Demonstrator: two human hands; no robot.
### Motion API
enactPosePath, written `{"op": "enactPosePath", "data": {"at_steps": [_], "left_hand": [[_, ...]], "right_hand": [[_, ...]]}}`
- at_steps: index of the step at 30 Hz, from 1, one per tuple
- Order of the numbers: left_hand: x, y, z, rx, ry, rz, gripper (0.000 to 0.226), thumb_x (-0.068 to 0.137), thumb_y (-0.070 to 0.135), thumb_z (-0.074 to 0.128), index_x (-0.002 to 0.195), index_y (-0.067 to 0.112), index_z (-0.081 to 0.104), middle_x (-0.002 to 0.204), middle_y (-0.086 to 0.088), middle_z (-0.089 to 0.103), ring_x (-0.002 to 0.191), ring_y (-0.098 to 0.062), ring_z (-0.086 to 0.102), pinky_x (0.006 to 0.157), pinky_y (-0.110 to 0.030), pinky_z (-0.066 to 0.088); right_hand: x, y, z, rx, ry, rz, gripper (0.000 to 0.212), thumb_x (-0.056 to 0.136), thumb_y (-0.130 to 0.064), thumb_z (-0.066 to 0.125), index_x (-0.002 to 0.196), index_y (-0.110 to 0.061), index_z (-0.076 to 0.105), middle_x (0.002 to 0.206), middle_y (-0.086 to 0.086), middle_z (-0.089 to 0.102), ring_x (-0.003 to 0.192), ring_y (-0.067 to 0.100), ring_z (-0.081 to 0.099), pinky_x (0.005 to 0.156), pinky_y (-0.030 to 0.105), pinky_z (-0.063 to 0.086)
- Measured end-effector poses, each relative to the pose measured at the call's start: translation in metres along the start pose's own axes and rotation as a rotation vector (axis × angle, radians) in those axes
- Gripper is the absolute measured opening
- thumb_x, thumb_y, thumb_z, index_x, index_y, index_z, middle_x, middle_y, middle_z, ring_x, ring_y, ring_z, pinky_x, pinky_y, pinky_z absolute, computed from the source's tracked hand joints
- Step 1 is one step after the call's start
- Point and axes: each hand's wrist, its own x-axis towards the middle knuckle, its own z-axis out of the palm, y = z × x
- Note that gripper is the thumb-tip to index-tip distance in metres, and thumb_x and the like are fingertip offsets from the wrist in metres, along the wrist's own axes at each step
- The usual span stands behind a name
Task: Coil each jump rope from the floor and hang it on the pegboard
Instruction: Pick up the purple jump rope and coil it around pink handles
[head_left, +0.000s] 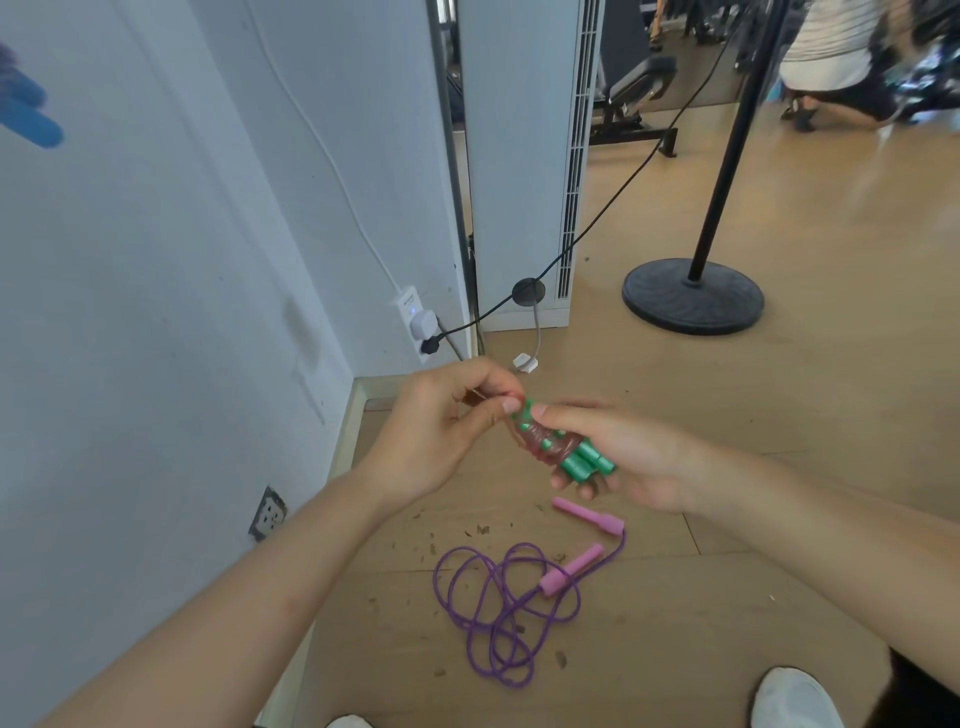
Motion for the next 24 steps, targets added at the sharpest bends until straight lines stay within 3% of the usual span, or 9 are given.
{"op": "enactPosePath", "data": {"at_steps": [2, 5, 8, 11, 16, 21, 24], "left_hand": [[0.000, -0.001, 0.000, -0.009, 0.016, -0.022, 0.005, 0.094, 0.010, 0.066, 0.092, 0.012, 0.070, 0.084, 0.001, 0.071, 0.082, -0.019, 0.069, 0.078, -0.045, 0.054], [0.001, -0.001, -0.001, -0.027, 0.074, -0.054, 0.009, 0.095, 0.010, 0.065, 0.089, 0.016, 0.068, 0.078, 0.000, 0.070, 0.071, -0.019, 0.066, 0.070, -0.044, 0.055], [0.003, -0.002, -0.002, -0.014, 0.106, -0.067, 0.010, 0.094, 0.008, 0.064, 0.088, 0.015, 0.067, 0.075, 0.000, 0.068, 0.064, -0.020, 0.065, 0.066, -0.045, 0.056], [0.004, -0.002, -0.003, 0.001, 0.095, -0.059, 0.009, 0.095, 0.008, 0.064, 0.089, 0.015, 0.067, 0.077, 0.000, 0.068, 0.060, -0.019, 0.063, 0.062, -0.047, 0.056], [0.006, 0.004, 0.001, -0.030, 0.075, -0.073, 0.008, 0.096, 0.009, 0.063, 0.092, 0.014, 0.067, 0.079, -0.001, 0.066, 0.053, -0.018, 0.063, 0.055, -0.036, 0.055], [0.008, 0.006, 0.004, -0.083, 0.136, -0.206, 0.008, 0.098, 0.009, 0.060, 0.091, 0.010, 0.064, 0.080, -0.005, 0.069, 0.049, -0.027, 0.065, 0.047, -0.029, 0.049], [0.008, 0.005, 0.005, -0.127, 0.162, -0.281, 0.008, 0.098, 0.008, 0.059, 0.092, 0.006, 0.064, 0.080, -0.005, 0.069, 0.047, -0.028, 0.065, 0.046, -0.027, 0.048]], "right_hand": [[-0.002, -0.001, -0.002, 0.023, -0.026, 0.046, 0.035, 0.094, -0.037, 0.062, 0.118, -0.011, 0.063, 0.083, 0.005, 0.070, 0.062, 0.020, 0.066, 0.044, 0.024, 0.045], [0.001, 0.001, -0.003, 0.022, 0.004, 0.034, 0.025, 0.095, -0.032, 0.062, 0.111, -0.013, 0.066, 0.096, 0.010, 0.071, 0.077, 0.022, 0.070, 0.058, 0.030, 0.055], [0.006, 0.007, -0.006, -0.252, 0.191, -0.178, 0.008, 0.095, -0.024, 0.062, 0.100, -0.026, 0.068, 0.105, -0.001, 0.070, 0.095, 0.015, 0.066, 0.084, 0.030, 0.052], [0.006, 0.001, -0.012, -0.336, 0.250, -0.443, 0.014, 0.097, -0.023, 0.060, 0.099, -0.031, 0.071, 0.101, -0.010, 0.073, 0.097, 0.007, 0.067, 0.092, 0.030, 0.050], [-0.004, -0.008, -0.010, -0.579, 0.092, -0.667, 0.025, 0.086, -0.025, 0.074, 0.110, -0.026, 0.070, 0.105, -0.015, 0.072, 0.105, 0.002, 0.065, 0.094, 0.024, 0.049], [-0.002, 0.001, -0.007, -0.703, 0.172, -0.782, 0.027, 0.081, -0.027, 0.078, 0.107, -0.028, 0.070, 0.100, -0.016, 0.070, 0.098, 0.006, 0.065, 0.088, 0.032, 0.052], [-0.001, -0.002, -0.009, -0.748, 0.137, -0.781, 0.023, 0.084, -0.028, 0.075, 0.106, -0.025, 0.068, 0.098, -0.015, 0.068, 0.095, 0.008, 0.064, 0.084, 0.031, 0.052]]}}
